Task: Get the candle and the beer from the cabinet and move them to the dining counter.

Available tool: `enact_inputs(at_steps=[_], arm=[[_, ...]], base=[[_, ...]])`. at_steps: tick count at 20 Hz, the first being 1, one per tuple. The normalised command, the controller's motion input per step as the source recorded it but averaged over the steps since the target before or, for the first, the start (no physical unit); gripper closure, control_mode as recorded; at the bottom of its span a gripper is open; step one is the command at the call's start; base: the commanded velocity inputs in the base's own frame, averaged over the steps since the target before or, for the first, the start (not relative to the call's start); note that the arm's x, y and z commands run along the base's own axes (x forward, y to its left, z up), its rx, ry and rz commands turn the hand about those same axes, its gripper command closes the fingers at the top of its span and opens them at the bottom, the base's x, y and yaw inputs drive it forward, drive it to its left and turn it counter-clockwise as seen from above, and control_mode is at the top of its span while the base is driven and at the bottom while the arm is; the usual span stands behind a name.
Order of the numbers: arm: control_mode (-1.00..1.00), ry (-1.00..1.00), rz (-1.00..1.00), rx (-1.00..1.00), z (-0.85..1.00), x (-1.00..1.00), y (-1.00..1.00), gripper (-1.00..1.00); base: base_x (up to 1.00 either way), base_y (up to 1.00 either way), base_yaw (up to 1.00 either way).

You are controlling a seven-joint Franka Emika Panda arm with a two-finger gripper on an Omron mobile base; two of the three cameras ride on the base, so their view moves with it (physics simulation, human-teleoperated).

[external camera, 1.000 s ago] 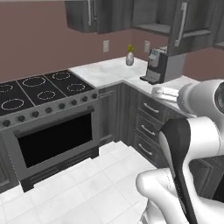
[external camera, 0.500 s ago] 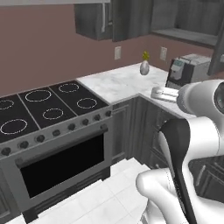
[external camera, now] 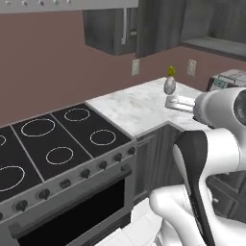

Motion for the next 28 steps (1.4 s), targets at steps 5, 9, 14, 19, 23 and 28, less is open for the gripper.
enact_inputs(at_steps=[5, 9, 14, 19, 23, 28], arm=[[1.0, 0.0, 0.0, 0.0, 0.0, 0.0, 0.0, -1.0], [1.0, 0.0, 0.0, 0.0, 0.0, 0.0, 0.0, -1.0], [1.0, 0.0, 0.0, 0.0, 0.0, 0.0, 0.0, -1.0], [1.0, 0.0, 0.0, 0.0, 0.0, 0.0, 0.0, -1.0], [1.0, 0.0, 0.0, 0.0, 0.0, 0.0, 0.0, -1.0], [1.0, 0.0, 0.0, 0.0, 0.0, 0.0, 0.0, -1.0]], base=[[0.76, -0.32, -0.2], [0.51, -0.54, -0.24], [0.47, -0.35, -0.29], [0.71, 0.24, -0.38], [0.71, 0.37, -0.37], [0.51, 0.04, -0.4]])
